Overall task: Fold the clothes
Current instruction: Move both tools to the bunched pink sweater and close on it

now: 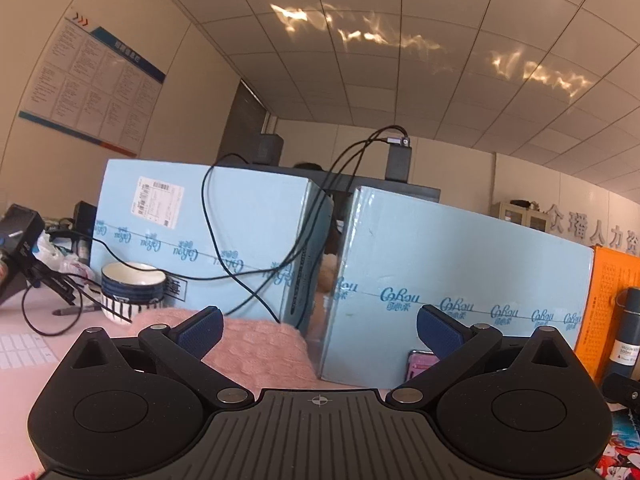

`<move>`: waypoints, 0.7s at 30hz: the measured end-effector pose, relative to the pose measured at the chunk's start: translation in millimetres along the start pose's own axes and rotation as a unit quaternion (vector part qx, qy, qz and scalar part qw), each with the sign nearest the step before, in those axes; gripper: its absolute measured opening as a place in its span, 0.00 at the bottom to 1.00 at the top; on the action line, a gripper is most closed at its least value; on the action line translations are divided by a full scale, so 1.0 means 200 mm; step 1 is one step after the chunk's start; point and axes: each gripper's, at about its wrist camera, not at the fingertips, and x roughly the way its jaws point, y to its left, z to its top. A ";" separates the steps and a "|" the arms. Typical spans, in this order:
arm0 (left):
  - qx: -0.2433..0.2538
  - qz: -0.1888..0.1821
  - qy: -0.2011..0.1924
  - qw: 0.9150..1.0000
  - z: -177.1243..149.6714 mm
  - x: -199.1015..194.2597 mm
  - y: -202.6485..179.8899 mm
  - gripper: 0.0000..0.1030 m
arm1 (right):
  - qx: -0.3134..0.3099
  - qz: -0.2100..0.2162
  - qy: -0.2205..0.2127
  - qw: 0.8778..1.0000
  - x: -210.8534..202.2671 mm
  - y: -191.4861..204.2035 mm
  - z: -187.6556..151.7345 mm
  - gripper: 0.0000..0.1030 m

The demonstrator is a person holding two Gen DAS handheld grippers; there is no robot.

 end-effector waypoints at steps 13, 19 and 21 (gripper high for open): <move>-0.107 0.184 -0.019 0.977 0.15 0.25 0.59 1.00 | 0.027 0.134 0.138 0.981 0.29 0.51 -0.02 1.00; -0.141 0.152 0.100 0.973 -0.04 0.39 0.68 1.00 | 0.040 0.163 0.187 0.968 0.57 0.74 -0.13 1.00; -0.159 0.127 0.124 0.971 -0.06 0.41 0.71 1.00 | 0.059 0.167 0.205 0.963 0.69 0.80 -0.17 1.00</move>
